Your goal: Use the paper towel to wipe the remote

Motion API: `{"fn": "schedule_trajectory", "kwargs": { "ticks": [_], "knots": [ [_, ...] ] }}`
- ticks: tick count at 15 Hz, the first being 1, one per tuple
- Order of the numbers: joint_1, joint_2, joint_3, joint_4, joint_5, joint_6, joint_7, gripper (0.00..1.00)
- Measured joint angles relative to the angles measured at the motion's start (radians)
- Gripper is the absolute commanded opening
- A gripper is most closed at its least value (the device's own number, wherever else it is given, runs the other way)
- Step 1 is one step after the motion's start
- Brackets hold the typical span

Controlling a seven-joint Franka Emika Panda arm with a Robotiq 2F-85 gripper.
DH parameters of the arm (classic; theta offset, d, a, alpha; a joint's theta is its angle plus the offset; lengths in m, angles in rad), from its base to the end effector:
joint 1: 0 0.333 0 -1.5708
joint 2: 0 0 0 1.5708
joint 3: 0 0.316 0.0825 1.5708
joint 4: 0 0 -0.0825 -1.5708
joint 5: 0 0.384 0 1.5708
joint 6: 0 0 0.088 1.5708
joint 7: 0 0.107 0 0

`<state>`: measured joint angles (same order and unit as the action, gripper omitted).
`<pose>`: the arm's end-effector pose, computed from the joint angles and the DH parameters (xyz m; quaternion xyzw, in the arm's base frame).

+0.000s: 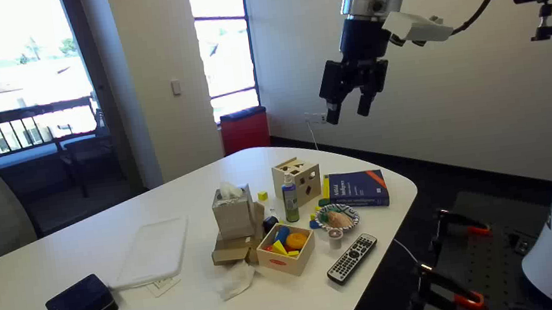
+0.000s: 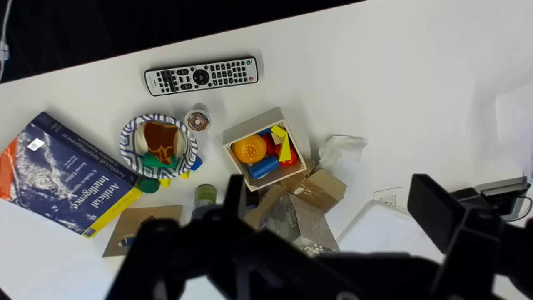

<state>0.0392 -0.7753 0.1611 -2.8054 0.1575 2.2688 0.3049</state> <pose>0.3238 0.0661 0.4340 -0.9868 0.1110 -0.1124 0.0365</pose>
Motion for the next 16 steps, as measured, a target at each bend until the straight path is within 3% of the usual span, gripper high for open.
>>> {"fn": "schedule_trajectory", "kwargs": {
  "ticks": [10,16],
  "knots": [
    [-0.005,0.021,0.005,0.008,-0.012,0.021,0.002,1.00],
    [-0.016,0.322,0.085,0.062,-0.071,0.371,0.037,1.00]
  ]
}}
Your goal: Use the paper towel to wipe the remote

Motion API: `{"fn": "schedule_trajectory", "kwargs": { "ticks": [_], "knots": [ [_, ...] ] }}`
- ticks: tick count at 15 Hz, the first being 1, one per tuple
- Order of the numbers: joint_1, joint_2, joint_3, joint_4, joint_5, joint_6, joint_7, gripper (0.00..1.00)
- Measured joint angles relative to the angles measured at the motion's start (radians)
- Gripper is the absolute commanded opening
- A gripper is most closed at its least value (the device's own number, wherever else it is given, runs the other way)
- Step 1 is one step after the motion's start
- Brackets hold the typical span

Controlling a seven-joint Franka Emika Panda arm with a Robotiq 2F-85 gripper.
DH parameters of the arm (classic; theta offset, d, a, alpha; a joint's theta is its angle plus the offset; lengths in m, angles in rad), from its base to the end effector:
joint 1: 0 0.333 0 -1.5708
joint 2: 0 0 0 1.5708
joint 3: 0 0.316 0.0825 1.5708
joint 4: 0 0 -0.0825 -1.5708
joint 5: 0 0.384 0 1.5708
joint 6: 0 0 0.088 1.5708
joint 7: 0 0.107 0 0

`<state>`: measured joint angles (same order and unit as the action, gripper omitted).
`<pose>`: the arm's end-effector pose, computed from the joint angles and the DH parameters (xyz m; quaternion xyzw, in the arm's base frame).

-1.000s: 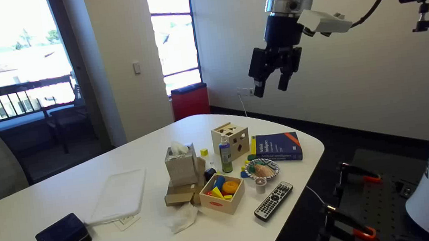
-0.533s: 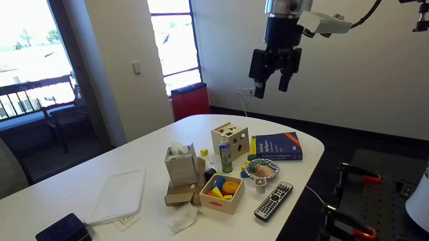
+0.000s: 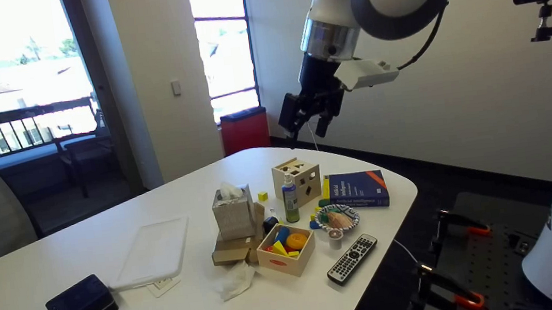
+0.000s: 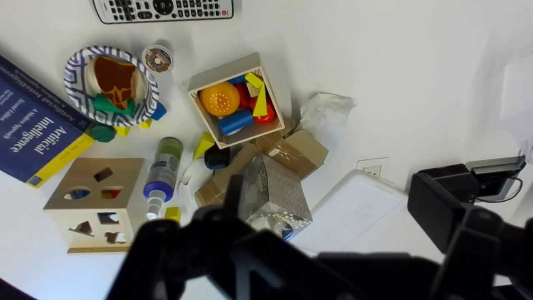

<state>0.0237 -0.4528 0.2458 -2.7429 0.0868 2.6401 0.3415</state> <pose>0.3863 0.1005 0.3871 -0.9825 0.0722 -0.1698 0.0246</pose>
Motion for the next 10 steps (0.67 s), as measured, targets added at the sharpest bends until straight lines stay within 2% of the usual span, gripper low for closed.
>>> {"fn": "schedule_trajectory", "kwargs": {
  "ticks": [3,6,8,10],
  "knots": [
    [-0.054,0.195,0.080,0.042,-0.137,0.164,0.110,1.00],
    [-0.162,0.386,0.181,0.118,-0.404,0.227,0.300,1.00],
    [-0.191,0.497,0.192,0.186,-0.583,0.226,0.413,1.00],
    [-0.186,0.614,0.172,0.266,-0.739,0.216,0.500,1.00]
  ]
}}
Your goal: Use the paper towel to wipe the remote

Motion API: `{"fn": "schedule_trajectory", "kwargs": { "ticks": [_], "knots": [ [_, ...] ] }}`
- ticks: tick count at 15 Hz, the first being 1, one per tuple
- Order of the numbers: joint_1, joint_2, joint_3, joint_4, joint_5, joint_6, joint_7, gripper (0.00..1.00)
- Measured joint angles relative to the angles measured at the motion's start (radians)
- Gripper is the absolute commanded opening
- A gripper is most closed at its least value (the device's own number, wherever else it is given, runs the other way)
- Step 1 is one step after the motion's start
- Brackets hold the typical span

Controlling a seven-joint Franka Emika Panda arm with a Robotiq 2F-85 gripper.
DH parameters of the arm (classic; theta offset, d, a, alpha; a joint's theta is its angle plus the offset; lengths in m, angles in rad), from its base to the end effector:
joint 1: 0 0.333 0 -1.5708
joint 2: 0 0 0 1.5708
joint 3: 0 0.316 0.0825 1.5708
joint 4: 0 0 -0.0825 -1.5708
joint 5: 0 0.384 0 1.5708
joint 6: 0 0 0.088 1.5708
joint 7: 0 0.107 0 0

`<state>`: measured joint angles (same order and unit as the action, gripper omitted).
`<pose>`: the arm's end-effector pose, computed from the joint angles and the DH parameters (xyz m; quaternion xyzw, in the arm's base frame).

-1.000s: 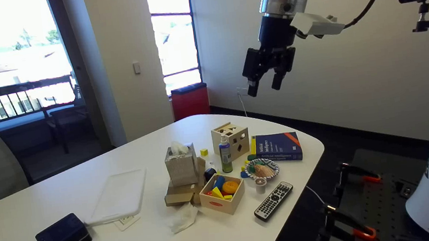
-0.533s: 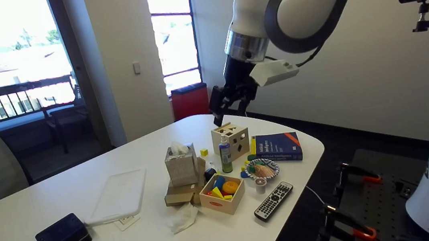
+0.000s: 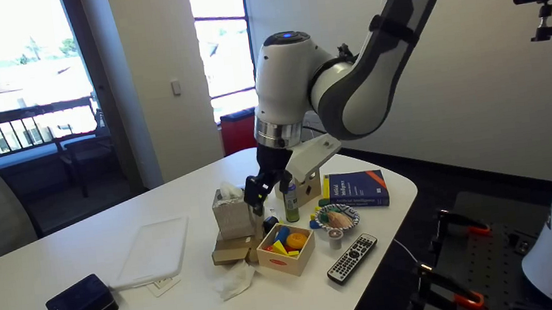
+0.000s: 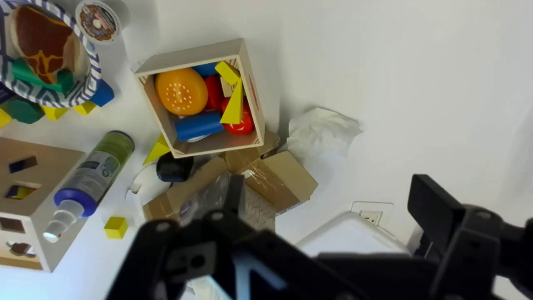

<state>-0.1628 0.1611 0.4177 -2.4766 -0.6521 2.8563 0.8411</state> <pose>0.4656 0.1584 0.2535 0.9884 0.0034 0.1510 0.0188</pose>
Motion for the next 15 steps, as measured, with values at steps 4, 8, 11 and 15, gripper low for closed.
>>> {"fn": "schedule_trajectory", "kwargs": {
  "ticks": [4,8,11,15],
  "knots": [
    [0.063,0.264,-0.060,0.186,-0.130,-0.015,0.027,1.00],
    [0.107,0.543,-0.079,0.405,-0.128,-0.039,-0.045,1.00],
    [0.217,0.716,-0.178,0.579,0.088,-0.042,-0.266,1.00],
    [0.360,0.897,-0.291,0.805,0.347,-0.059,-0.490,1.00]
  ]
}}
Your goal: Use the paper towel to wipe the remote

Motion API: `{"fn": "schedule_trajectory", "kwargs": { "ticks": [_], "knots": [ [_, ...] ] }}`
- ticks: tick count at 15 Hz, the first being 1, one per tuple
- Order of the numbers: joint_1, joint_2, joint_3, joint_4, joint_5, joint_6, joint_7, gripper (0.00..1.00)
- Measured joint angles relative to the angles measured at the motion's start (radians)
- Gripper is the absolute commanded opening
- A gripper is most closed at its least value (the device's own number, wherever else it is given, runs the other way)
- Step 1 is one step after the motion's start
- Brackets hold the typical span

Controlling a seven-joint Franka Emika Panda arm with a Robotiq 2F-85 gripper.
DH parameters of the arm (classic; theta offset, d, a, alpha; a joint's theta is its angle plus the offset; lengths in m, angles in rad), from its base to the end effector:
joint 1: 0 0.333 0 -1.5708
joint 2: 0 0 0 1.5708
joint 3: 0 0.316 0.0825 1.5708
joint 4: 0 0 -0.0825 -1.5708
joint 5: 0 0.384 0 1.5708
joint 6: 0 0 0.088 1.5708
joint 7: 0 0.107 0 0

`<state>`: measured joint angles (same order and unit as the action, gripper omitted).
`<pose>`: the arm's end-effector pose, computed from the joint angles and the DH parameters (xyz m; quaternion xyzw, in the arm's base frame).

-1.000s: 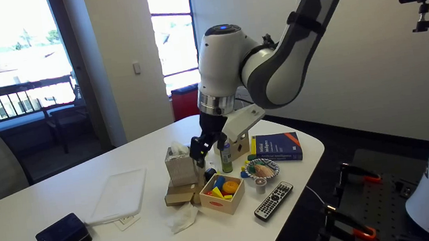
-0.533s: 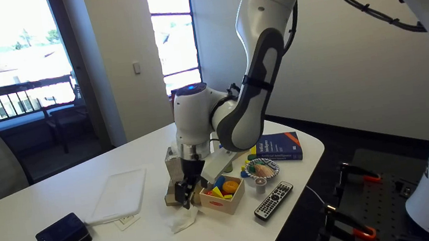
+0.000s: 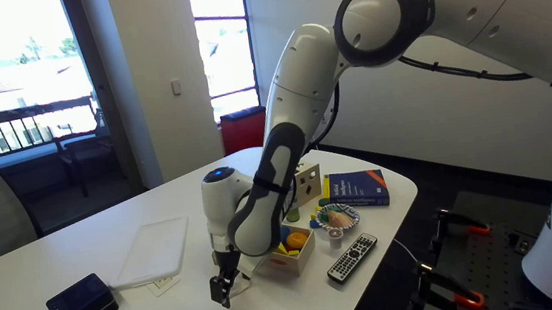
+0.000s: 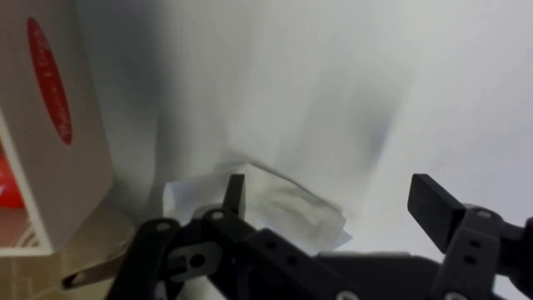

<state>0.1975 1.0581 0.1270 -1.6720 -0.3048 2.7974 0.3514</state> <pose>0.6046 0.2136 0.0013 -0.9947 -0.0935 -0.0412 0.0114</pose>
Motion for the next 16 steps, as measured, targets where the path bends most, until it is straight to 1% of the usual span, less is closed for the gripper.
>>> {"fn": "schedule_trajectory", "kwargs": {
  "ticks": [3,4,5,7,10,11,12,14,15,16],
  "knots": [
    [0.067,0.104,-0.053,0.173,0.088,-0.052,-0.059,1.00],
    [0.086,0.131,-0.070,0.228,0.102,-0.076,-0.067,0.75],
    [0.102,0.155,-0.086,0.276,0.111,-0.102,-0.070,0.72],
    [0.122,0.191,-0.109,0.352,0.116,-0.152,-0.071,0.59],
    [0.136,0.216,-0.121,0.420,0.117,-0.214,-0.071,0.35],
    [0.139,0.221,-0.123,0.435,0.117,-0.231,-0.071,0.28],
    [0.140,0.225,-0.126,0.448,0.117,-0.247,-0.072,0.19],
    [0.140,0.234,-0.129,0.470,0.117,-0.271,-0.073,0.04],
    [0.140,0.239,-0.129,0.480,0.117,-0.278,-0.073,0.00],
    [0.140,0.245,-0.129,0.489,0.117,-0.284,-0.073,0.00]
  ]
}}
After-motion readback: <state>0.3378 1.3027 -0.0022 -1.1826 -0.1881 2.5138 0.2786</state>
